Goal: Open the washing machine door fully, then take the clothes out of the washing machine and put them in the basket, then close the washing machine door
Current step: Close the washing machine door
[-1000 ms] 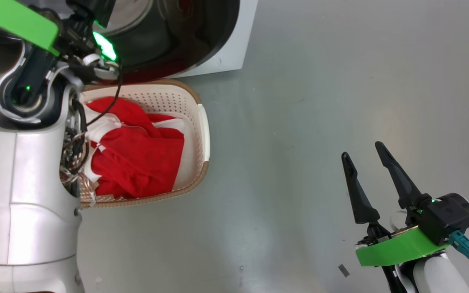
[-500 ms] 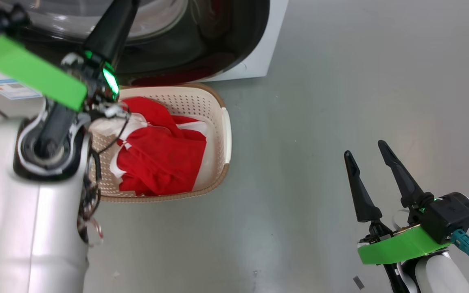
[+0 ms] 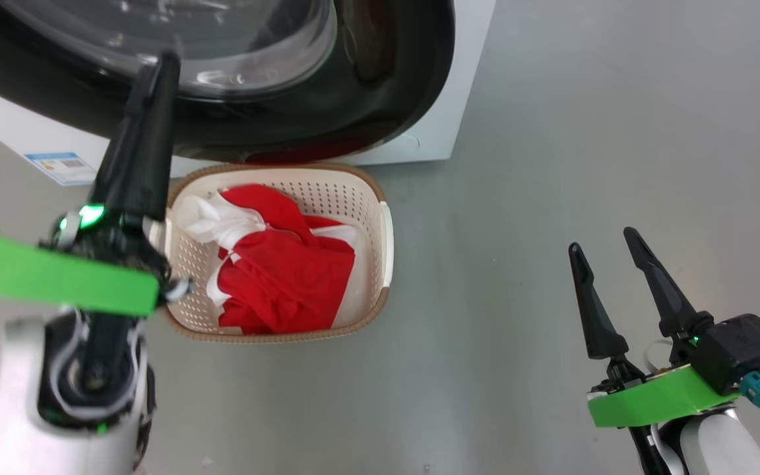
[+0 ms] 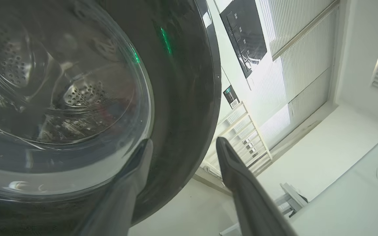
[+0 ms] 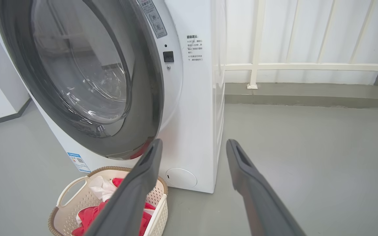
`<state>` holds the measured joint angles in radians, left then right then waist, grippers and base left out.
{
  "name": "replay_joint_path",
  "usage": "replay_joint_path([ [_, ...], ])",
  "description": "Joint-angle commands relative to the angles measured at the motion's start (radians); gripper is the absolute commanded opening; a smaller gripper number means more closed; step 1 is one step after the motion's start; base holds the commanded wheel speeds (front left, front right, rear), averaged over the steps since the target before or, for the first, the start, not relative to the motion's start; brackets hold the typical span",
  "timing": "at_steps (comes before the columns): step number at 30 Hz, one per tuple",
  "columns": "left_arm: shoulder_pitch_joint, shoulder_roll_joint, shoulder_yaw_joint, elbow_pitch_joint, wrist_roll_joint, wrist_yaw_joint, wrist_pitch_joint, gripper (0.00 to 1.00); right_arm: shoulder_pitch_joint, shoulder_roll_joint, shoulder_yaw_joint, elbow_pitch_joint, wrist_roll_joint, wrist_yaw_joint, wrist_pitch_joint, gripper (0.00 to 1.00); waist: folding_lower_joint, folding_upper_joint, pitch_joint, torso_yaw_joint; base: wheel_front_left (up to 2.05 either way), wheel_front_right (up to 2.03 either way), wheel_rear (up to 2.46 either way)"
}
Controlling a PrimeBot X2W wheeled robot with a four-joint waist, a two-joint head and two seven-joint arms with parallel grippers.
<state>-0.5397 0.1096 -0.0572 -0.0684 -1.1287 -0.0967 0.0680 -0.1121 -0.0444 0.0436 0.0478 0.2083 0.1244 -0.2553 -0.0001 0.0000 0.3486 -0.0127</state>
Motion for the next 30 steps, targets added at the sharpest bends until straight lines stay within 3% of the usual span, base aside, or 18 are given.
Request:
replay_joint_path([
  [1,0.034,0.039,0.02,-0.039,0.058,-0.008,-0.033,1.0,0.007,-0.006,0.017,-0.021,0.002,0.006,-0.006,1.0,0.0001,0.0,-0.022,0.01,0.0,0.0,0.0],
  [5,0.093,0.054,0.005,-0.058,0.177,-0.003,-0.105,1.0,0.015,-0.006,0.014,-0.02,0.009,0.006,-0.006,1.0,0.0001,0.0,-0.044,0.013,0.0,0.0,0.0],
  [15,0.276,0.076,-0.026,-0.043,0.442,0.062,-0.273,1.0,0.042,-0.006,0.004,-0.017,0.032,0.006,-0.006,1.0,0.0001,0.0,-0.117,0.019,0.0,0.0,0.0],
  [30,0.412,0.069,0.004,0.019,0.722,0.119,-0.329,1.0,0.093,-0.006,-0.017,-0.023,0.016,0.006,-0.006,1.0,0.0001,0.0,-0.211,0.04,0.0,0.0,0.0],
])
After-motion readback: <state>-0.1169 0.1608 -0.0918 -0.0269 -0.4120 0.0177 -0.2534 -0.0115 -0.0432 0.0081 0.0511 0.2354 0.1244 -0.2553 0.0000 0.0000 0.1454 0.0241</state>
